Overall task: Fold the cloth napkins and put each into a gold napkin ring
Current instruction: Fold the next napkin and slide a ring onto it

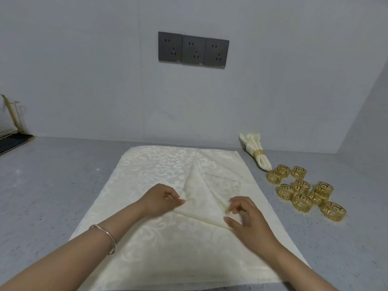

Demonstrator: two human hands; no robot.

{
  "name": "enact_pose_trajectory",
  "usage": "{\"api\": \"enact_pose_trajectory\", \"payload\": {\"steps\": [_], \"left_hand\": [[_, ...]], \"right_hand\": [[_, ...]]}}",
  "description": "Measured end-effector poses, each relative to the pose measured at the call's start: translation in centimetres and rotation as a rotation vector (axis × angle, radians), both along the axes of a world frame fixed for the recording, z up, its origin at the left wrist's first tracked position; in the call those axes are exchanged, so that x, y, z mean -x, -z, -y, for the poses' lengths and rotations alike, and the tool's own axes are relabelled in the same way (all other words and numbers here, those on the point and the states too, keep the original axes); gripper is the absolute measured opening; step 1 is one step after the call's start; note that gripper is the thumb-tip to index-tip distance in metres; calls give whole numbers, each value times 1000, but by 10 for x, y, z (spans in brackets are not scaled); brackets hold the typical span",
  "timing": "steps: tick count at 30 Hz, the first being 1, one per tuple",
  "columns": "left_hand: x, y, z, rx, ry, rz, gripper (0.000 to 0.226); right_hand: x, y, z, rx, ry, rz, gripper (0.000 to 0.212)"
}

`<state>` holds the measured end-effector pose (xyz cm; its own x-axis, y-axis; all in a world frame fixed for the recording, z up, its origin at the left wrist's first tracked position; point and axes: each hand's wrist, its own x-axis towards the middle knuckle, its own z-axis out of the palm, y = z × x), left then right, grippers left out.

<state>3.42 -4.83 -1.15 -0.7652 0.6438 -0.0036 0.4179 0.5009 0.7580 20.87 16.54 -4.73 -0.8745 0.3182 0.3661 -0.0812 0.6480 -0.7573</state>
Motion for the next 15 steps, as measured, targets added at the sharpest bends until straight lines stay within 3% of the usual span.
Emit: {"api": "enact_pose_trajectory", "payload": {"steps": [2,5,10,15], "left_hand": [[1,1,-6,39,-44,49,16],[3,2,-14,91,-73,39,15],[2,3,-24,151,-145,-26,18],[13,7,-35,158,-199,-136,14]], "right_hand": [[9,-5,-6,-39,10,-5,36],[34,-14,-24,-51,68,40,27],[79,-24,-59,-25,122,276,36],[74,-21,-73,-35,169,282,21]]}}
